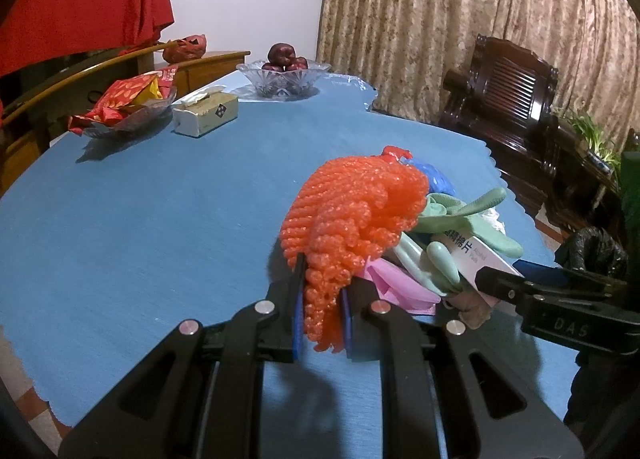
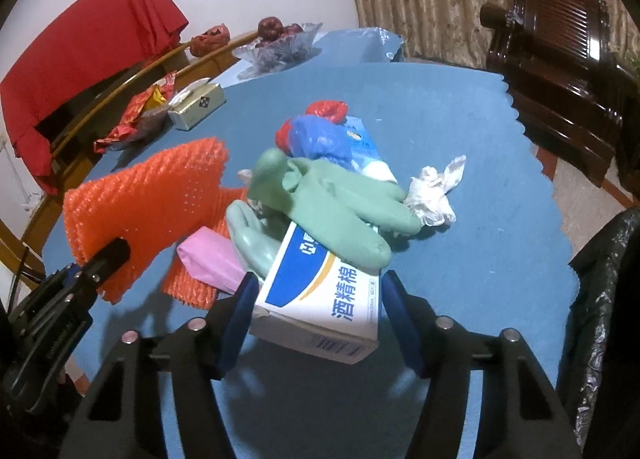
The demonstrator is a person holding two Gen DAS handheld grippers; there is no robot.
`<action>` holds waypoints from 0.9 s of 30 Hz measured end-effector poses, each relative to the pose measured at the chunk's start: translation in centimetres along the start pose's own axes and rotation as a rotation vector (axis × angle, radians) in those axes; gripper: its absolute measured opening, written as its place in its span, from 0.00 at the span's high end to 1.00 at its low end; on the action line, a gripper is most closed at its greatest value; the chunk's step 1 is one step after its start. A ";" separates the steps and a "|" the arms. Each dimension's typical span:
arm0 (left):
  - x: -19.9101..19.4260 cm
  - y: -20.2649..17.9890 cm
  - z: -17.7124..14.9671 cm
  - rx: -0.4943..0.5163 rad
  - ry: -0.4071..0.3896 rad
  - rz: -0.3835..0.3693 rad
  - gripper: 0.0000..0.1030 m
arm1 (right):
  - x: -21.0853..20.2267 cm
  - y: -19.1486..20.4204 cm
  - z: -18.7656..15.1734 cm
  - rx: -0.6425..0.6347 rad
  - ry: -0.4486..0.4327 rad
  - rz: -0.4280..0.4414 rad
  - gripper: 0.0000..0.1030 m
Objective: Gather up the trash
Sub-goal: 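Grasp the white-and-blue alcohol-pad box with the right tool and lift it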
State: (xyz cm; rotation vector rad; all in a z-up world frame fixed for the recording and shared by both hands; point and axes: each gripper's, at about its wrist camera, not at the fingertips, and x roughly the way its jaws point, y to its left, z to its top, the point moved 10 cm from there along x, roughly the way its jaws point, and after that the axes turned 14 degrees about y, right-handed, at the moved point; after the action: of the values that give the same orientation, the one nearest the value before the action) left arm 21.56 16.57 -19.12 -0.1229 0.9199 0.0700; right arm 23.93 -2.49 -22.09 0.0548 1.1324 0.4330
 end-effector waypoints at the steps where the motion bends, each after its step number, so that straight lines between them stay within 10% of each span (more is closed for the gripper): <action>1: 0.0 -0.1 0.0 0.001 0.001 0.000 0.87 | -0.1 -0.1 -0.1 -0.001 0.002 0.004 0.40; 27: -3.8 -5.6 -1.5 0.064 -0.010 -0.061 0.87 | -7.0 -4.5 -5.1 0.043 -0.017 -0.053 0.44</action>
State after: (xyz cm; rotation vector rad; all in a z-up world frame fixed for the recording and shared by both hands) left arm 18.67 10.77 -16.56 -0.0909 0.9074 -0.0151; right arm 18.30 -10.01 -19.40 0.0656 1.1243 0.3599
